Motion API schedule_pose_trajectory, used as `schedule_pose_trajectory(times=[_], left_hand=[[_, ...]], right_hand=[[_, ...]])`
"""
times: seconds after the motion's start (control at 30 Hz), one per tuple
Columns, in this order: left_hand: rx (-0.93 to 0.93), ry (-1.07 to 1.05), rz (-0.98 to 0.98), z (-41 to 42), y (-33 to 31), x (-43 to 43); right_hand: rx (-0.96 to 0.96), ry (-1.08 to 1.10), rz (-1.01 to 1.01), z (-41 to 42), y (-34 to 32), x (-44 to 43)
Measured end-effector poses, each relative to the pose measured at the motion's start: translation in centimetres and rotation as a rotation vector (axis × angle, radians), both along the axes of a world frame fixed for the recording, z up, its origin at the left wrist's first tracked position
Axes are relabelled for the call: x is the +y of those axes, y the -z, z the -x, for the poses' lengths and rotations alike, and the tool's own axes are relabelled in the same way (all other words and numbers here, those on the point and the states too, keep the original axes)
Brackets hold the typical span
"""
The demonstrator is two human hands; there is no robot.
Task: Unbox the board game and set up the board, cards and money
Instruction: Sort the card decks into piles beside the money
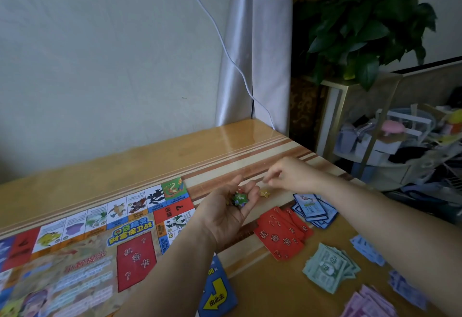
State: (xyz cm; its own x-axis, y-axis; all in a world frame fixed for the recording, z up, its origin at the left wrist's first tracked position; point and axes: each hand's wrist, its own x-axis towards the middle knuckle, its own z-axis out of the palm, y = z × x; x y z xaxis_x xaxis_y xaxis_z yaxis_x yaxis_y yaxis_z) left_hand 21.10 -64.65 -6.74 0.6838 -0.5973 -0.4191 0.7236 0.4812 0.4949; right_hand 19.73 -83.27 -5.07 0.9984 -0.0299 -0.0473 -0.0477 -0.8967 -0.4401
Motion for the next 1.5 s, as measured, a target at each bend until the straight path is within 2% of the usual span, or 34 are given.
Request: schedule_pose_trajectory(times=[0.13,0.27,0.43,0.53,0.6,0.67,0.7,0.8,0.93,1.03,1.2,1.5], left_hand=[[0.01,-0.022,0.001,-0.5,0.1,0.5],[0.024,-0.027,0.011,-0.7,0.2,0.7],[0.025,-0.028,0.036,-0.7,0.3,0.4],[0.033,-0.031,0.039,-0.7,0.5,0.2],[0.029,-0.014,0.047,-0.8,0.7,0.1],[0.026,0.008,0.054,-1.0,1.0,-0.2],[0.021,0.017,0.053,-1.0,1.1,-0.5],[0.013,0.031,0.039,-0.9,1.5,-1.4],[0.002,0.018,0.032,-1.4,1.5,-1.1],[0.001,-0.066,0.074,-2.9,0.8,0.5],[-0.029,-0.182,0.074,-4.7,-0.6,3.0],[-0.036,-0.163,0.023,-4.2,-0.3,3.5]], right_hand=[[0.184,-0.154,0.411,0.7,2.2,1.3],[0.267,-0.182,0.536,1.9,2.6,1.1],[0.328,-0.087,0.516,1.7,2.7,-0.3],[0.27,-0.069,0.457,1.3,2.3,-0.7],[0.077,-0.048,0.293,1.3,1.6,-0.2],[-0.163,-0.012,0.02,1.3,0.6,0.9],[-0.222,-0.012,-0.096,1.4,0.1,1.5],[-0.165,-0.066,-0.224,1.4,-0.4,2.8],[-0.182,-0.014,-0.227,0.3,-0.2,2.5],[-0.204,0.026,-0.215,-0.5,-0.5,2.2],[0.031,-0.091,-0.029,-2.1,0.7,3.8],[0.368,-0.102,0.233,-4.8,1.0,6.6]])
